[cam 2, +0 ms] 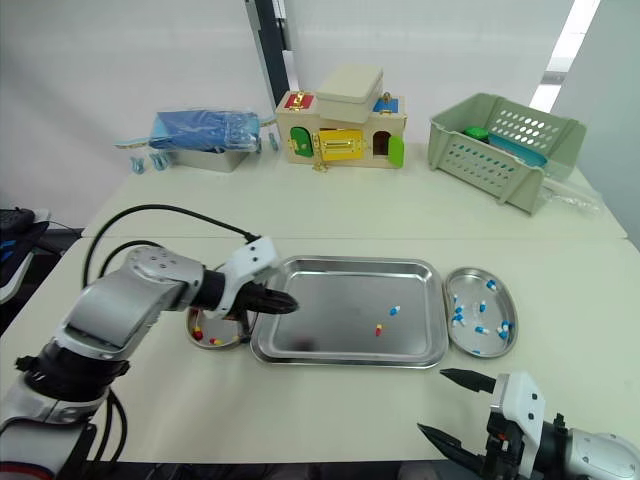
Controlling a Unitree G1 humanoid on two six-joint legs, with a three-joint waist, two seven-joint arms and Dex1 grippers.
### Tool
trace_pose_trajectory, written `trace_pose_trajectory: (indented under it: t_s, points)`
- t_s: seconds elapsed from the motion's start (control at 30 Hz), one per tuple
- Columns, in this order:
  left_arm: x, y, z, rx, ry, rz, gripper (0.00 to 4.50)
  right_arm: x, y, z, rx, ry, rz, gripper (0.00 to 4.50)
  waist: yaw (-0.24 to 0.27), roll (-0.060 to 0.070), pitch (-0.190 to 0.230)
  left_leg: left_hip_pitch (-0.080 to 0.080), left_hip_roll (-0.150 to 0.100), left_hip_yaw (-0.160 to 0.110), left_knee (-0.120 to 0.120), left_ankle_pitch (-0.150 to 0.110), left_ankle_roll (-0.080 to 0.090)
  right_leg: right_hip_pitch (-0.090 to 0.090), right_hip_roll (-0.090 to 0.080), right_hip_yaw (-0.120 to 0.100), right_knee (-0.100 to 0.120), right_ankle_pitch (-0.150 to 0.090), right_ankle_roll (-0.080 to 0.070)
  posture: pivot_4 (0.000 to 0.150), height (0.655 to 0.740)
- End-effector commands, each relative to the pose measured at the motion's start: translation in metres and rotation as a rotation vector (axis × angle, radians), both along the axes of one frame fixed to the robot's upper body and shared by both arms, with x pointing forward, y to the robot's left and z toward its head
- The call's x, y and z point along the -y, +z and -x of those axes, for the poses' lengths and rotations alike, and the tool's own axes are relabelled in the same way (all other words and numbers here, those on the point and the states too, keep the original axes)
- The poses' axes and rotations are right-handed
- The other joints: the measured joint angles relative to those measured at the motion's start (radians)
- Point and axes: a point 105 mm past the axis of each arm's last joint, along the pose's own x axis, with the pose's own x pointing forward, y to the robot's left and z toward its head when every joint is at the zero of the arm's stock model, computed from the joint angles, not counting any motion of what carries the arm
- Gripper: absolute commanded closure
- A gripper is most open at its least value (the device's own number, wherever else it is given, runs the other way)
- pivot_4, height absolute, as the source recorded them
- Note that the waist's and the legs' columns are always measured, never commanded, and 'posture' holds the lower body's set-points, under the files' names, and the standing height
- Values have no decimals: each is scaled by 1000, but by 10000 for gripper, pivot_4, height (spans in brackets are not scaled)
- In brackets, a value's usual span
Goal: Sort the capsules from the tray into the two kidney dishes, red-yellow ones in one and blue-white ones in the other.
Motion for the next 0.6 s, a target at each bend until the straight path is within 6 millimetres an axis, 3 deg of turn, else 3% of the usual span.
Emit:
trace_pose_trajectory:
  t_s: [0.03,0.2,0.37,0.5,0.6]
  points:
    - [-30,14,-6,79,137,-12,44655,-4,4,-1,22,38,5,0,3,0,0,0,0,0,0,0,0,0,0,0,0,0,0,1500,7400]
    - [-70,9,-7,105,309,-57,44655,-9,7,-4,20,81,1,0,4,0,0,0,0,0,0,0,0,0,0,0,0,0,0,1500,7400]
    - [-85,0,-7,109,395,-63,44655,-12,9,-10,23,100,-2,0,4,0,0,-1,0,0,0,0,0,0,0,0,0,0,0,1500,7400]
    - [-84,-3,-6,114,397,-56,44655,-10,8,-11,17,105,3,0,4,0,0,-1,0,0,0,0,0,-1,0,0,0,0,0,1500,7400]
    - [-84,-3,-7,121,397,-51,37713,-9,9,-12,15,108,8,0,4,0,0,-1,0,0,0,0,0,-1,0,0,0,0,0,1500,7400]
